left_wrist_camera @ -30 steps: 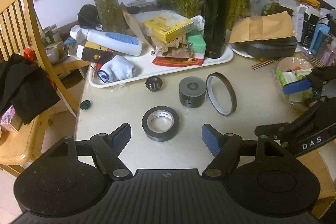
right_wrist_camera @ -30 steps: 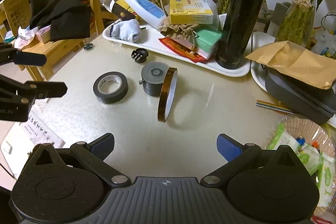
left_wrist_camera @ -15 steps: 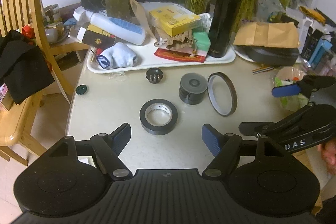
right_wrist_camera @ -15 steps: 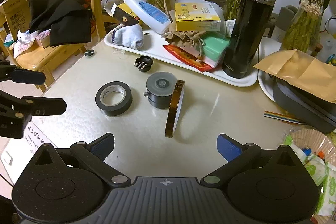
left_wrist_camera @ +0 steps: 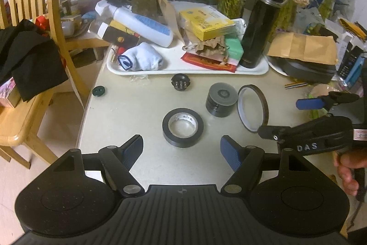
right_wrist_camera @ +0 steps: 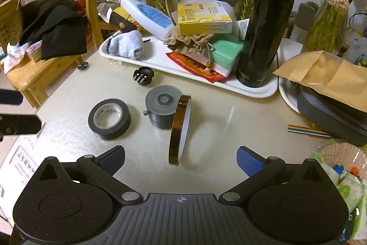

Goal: Organize rigid objects
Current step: 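Reach the right tool to the amber tape ring and grasp it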

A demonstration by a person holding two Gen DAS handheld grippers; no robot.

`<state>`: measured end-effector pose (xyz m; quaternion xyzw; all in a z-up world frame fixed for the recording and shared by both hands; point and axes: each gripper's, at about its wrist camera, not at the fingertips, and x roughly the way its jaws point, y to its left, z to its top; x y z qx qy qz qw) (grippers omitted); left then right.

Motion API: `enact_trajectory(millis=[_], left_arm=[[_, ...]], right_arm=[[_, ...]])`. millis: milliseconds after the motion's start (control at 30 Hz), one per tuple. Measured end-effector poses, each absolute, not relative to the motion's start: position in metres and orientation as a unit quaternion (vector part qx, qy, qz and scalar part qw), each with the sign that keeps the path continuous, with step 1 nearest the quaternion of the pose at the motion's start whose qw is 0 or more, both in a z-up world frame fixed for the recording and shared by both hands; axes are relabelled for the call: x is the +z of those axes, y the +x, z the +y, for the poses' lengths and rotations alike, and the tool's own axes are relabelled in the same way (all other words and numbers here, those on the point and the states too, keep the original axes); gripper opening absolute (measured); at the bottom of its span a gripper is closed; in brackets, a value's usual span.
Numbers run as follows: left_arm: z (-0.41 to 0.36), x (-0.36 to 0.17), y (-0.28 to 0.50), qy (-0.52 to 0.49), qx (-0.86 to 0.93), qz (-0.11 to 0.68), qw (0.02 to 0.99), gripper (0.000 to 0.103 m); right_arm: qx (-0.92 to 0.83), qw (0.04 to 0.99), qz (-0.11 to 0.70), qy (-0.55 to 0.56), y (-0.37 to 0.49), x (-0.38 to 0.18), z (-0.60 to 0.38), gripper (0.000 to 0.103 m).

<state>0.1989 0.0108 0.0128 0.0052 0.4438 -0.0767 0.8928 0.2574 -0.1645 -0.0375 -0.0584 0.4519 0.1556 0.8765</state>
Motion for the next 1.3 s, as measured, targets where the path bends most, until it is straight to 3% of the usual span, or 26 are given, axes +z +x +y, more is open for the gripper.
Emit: enact_trajectory(millis=[267, 333, 700, 767, 833, 900, 1300], left_arm=[[0.007, 0.012, 0.197, 0.020, -0.079, 0.442, 0.893, 0.074], [0.008, 0.012, 0.197, 0.021, -0.078, 0.442, 0.893, 0.074], [0.014, 0.013, 0.196, 0.012, -0.072, 0.433, 0.899, 0.074], [0.013, 0.014, 0.196, 0.014, -0.074, 0.430, 0.899, 0.074], [0.013, 0.014, 0.196, 0.013, -0.075, 0.430, 0.899, 0.074], [0.013, 0.014, 0.195, 0.012, -0.075, 0.430, 0.900, 0.074], [0.011, 0.012, 0.196, 0.019, -0.075, 0.436, 0.896, 0.074]], right_arm=[[0.150, 0.878, 0.450, -0.064, 0.275, -0.054, -0.151, 0.101], [0.149, 0.878, 0.450, -0.065, 0.278, -0.057, -0.149, 0.094], [0.141, 0.879, 0.452, -0.063, 0.288, -0.066, -0.143, 0.081], [0.142, 0.878, 0.453, -0.063, 0.288, -0.065, -0.143, 0.071], [0.145, 0.873, 0.462, -0.058, 0.289, -0.066, -0.143, 0.032], [0.139, 0.871, 0.468, -0.051, 0.291, -0.067, -0.144, 0.013], [0.129, 0.876, 0.463, -0.040, 0.290, -0.060, -0.149, 0.012]])
